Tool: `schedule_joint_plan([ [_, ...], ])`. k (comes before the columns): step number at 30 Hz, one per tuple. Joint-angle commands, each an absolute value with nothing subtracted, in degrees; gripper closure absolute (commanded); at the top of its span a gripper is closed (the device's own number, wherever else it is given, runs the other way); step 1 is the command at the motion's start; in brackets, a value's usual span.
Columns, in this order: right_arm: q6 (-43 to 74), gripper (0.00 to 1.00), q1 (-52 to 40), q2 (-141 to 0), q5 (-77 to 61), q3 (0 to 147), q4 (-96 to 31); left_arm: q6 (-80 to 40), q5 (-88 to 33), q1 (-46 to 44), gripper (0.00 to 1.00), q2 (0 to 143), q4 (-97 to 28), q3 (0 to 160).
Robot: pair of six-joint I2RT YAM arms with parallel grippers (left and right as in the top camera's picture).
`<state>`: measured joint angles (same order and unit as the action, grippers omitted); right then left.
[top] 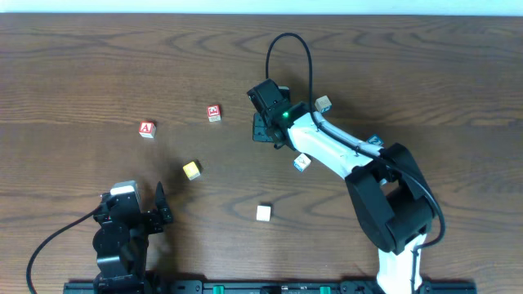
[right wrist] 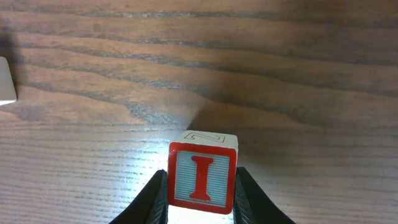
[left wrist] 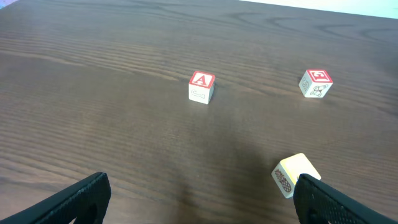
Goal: Spell out Ai2
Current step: 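Carry the I block toward center and set it down, then move the right gripper right to the blue 2 block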
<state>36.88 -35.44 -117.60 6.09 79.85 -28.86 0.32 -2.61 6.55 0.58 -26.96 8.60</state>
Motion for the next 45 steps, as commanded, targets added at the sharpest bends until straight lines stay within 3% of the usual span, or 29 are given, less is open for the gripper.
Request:
schedule_joint_plan([
  [1,37.87,0.99,-35.81,-118.48,7.11,79.66,-28.88,1.32,-2.39,6.37,0.05,0.25,-27.16,7.66],
  [2,37.87,0.98,-35.81,-118.48,7.09,79.66,-28.93,1.32,-2.39,6.37,0.05,0.25,-27.16,7.66],
  [4,37.87,0.82,-35.81,-118.52,7.11,79.66,-28.91,1.32,-2.39,6.37,0.05,0.25,-27.16,7.66],
  [7,37.87,0.74,-35.81,-118.52,7.11,79.66,-28.88,1.32,-2.39,6.37,0.05,0.25,-27.16,7.66],
  [20,37.87,0.50,-35.81,-118.52,7.09,79.66,-28.93,1.32,-2.39,6.37,0.05,0.25,-27.16,7.64],
  [33,33.52,0.39,-31.38,-115.61,7.31,81.52,-28.88,1.32,-2.39,6.37,0.05,0.25,-27.16,7.66],
  [35,31.14,0.34,-30.26,-112.81,7.84,82.85,-29.15,1.32,-2.39,6.37,0.05,0.25,-27.16,7.66],
  [45,28.01,0.32,-26.44,-92.86,16.97,83.79,-41.34,1.32,-2.39,6.37,0.05,0.25,-27.16,7.64],
])
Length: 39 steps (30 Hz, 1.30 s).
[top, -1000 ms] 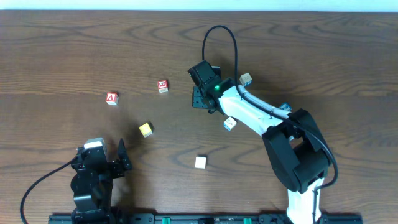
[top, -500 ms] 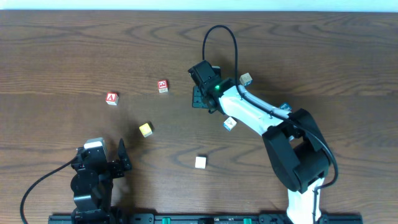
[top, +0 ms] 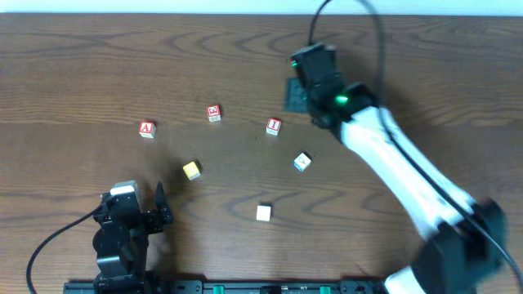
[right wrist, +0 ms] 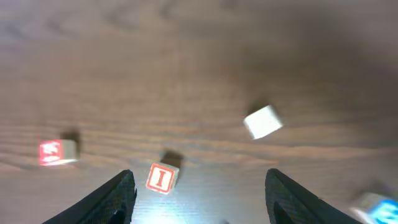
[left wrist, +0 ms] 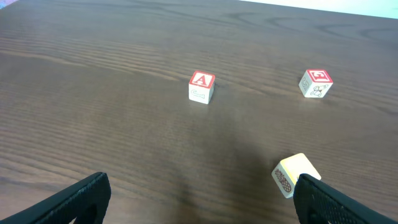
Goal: Spell out Ai2
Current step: 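Move the right gripper right to the blue 2 block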
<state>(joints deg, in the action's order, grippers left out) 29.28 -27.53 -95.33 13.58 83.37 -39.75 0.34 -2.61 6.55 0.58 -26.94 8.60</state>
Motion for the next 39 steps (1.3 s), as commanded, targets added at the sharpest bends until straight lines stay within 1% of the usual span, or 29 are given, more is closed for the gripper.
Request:
schedule_joint_plan([
  [1,28.03,0.31,-25.98,-91.11,16.97,83.79,-42.85,1.32,-2.39,6.37,0.05,0.25,-27.16,7.66],
  [2,28.03,0.30,-25.52,-89.47,16.95,83.79,-44.23,1.32,-2.39,6.37,0.05,0.25,-27.16,7.66],
  [3,28.23,0.25,-25.23,-88.09,16.95,83.79,-45.32,1.30,-2.39,6.37,0.05,0.25,-27.16,7.66],
  [4,28.23,0.19,-25.02,-86.83,16.95,83.79,-46.13,1.32,-2.39,6.37,0.05,0.25,-27.16,7.64],
  [5,28.23,0.08,-24.91,-86.06,16.95,83.79,-46.61,1.32,-2.39,6.37,0.05,0.25,-27.16,7.66],
  [6,28.21,0.01,-24.88,-85.21,16.95,83.79,-47.05,1.32,-2.39,6.37,0.05,0.25,-27.16,7.66],
  [11,28.58,0.01,-24.75,-82.59,16.95,83.79,-50.54,1.32,-2.39,6.37,0.05,0.25,-27.16,7.66],
  [15,38.41,0.01,-23.29,-82.85,16.99,83.48,-56.29,1.32,-2.39,6.37,0.05,0.25,-27.16,7.66],
  [19,46.63,0.01,-20.58,-84.84,17.37,81.91,-58.30,1.32,-2.39,6.37,0.05,0.25,-27.16,7.66],
  [23,55.05,0.05,-17.37,-89.56,17.30,80.38,-59.40,1.32,-2.39,6.37,0.05,0.25,-27.16,7.66],
  [27,59.61,0.08,-15.84,-95.59,15.64,80.38,-59.57,1.32,-2.39,6.37,0.05,0.25,-27.16,7.66],
  [30,62.15,0.11,-15.70,-100.92,15.40,80.38,-60.05,1.30,-2.37,6.37,0.05,0.25,-27.16,7.64],
  [35,65.30,0.12,-15.16,-106.74,14.92,80.38,-60.20,1.30,-2.39,6.37,0.05,0.25,-27.16,7.64],
  [39,65.56,0.12,-13.67,-108.90,14.44,80.38,-60.25,1.32,-2.39,6.37,0.05,0.25,-27.16,7.66],
])
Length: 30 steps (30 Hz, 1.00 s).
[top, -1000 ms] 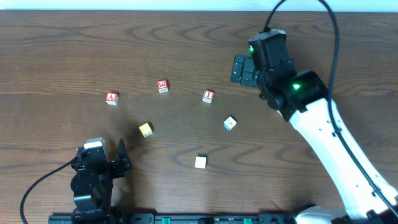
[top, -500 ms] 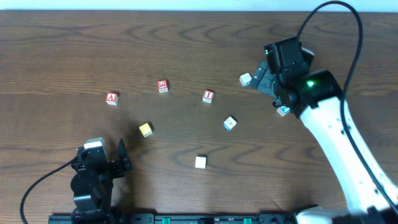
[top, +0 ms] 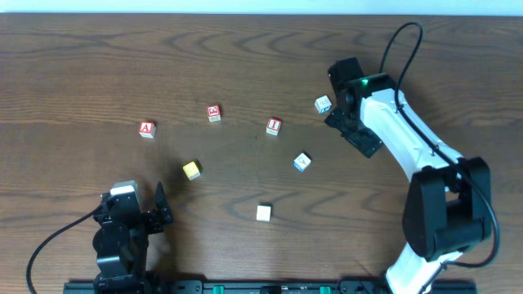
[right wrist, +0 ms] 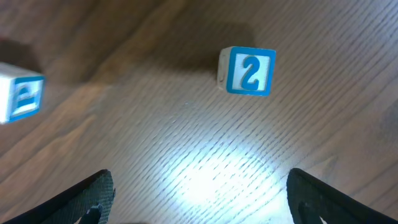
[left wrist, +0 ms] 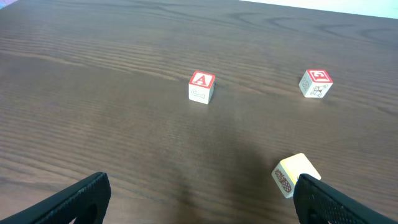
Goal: Spell out Ai2
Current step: 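Move the right gripper right to the blue 2 block, then grasp the blue 2 block with the right gripper and lift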
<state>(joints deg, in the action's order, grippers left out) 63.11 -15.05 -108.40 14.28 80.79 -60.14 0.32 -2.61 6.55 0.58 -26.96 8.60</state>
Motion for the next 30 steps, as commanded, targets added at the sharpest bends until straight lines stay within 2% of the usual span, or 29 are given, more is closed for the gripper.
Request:
schedule_joint_plan([
  [1,65.56,0.11,-13.10,-108.99,14.33,80.38,-60.25,1.32,-2.39,6.37,0.05,0.25,-27.16,7.66],
  [12,59.37,0.11,-6.24,-108.99,11.14,80.09,-59.79,1.32,-2.39,6.37,0.05,0.25,-27.16,7.66],
  [23,56.05,0.20,-3.57,-108.99,6.59,70.39,-49.28,1.32,-2.39,6.37,0.05,0.25,-27.16,7.64],
  [30,53.45,0.25,-3.53,-108.99,6.20,69.89,-46.50,1.32,-2.39,6.37,0.05,0.25,-27.16,7.66],
])
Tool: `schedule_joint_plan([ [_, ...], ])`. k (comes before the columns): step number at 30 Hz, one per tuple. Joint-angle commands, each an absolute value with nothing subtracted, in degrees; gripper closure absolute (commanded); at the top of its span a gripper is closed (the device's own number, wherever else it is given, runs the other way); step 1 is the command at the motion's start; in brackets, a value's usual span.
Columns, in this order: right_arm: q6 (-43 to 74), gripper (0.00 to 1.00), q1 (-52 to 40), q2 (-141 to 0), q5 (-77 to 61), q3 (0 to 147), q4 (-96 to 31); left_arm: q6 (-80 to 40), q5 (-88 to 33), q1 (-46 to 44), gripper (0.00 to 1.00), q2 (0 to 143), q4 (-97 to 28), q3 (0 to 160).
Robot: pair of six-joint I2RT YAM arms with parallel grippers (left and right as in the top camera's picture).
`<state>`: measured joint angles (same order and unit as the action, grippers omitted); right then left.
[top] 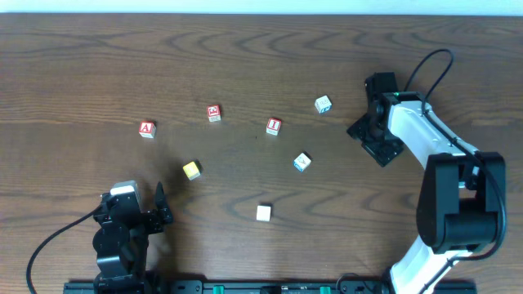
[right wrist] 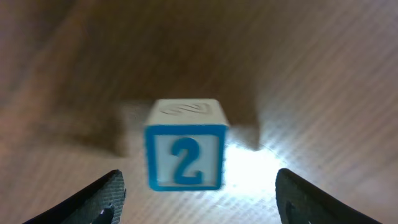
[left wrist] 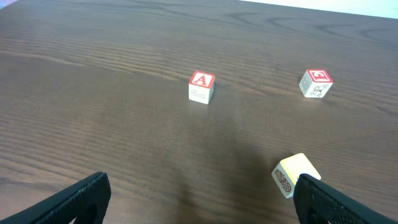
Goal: Spell out Ai2
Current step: 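Grasp the blue 2 block with the right gripper and lift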
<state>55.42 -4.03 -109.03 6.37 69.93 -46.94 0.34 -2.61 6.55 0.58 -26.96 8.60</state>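
Observation:
The red A block (top: 146,129) (left wrist: 201,86) lies at the left. The red I block (top: 273,126) lies near the middle of the table. A blue 2 block (right wrist: 185,146) fills the middle of the right wrist view, on the wood just ahead of my open right gripper (right wrist: 202,205) (top: 374,140) and in line with its gap. From overhead that block is hidden under the gripper. My left gripper (left wrist: 199,205) (top: 139,204) rests open and empty at the front left.
Another red-lettered block (top: 213,113) (left wrist: 316,83) lies between A and I. A yellow block (top: 191,170) (left wrist: 291,175) sits by my left gripper's right finger. Two blue blocks (top: 323,104) (top: 301,162) and a white block (top: 263,213) lie around the middle.
My right gripper has shifted right and sits closer to the 2 block, which now appears large and centred between the open fingers instead of small and off to the upper right. Nothing else moved.
My right gripper was first shut on the I block, low near the table's middle. Then the I block lay free there, right of the other red block, with the gripper open farther back. It then stood above the 2 block, and now sits close behind it.

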Motion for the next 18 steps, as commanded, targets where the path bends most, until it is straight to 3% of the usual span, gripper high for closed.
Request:
schedule_joint_plan([
  [1,52.64,0.27,-3.42,-108.99,6.20,69.84,-46.00,1.32,-2.39,6.37,0.04,0.25,-27.16,7.64],
  [12,49.19,0.33,-2.15,-108.99,7.25,69.84,-44.25,1.32,-2.39,6.37,0.05,0.25,-27.16,7.66],
  [16,49.21,0.60,-2.15,-108.99,7.20,69.84,-44.10,1.32,-2.39,6.37,0.05,0.25,-27.16,7.66],
  [18,49.21,0.67,-2.15,-108.99,7.25,69.84,-44.10,1.32,-2.39,6.37,0.05,0.25,-27.16,7.64],
])
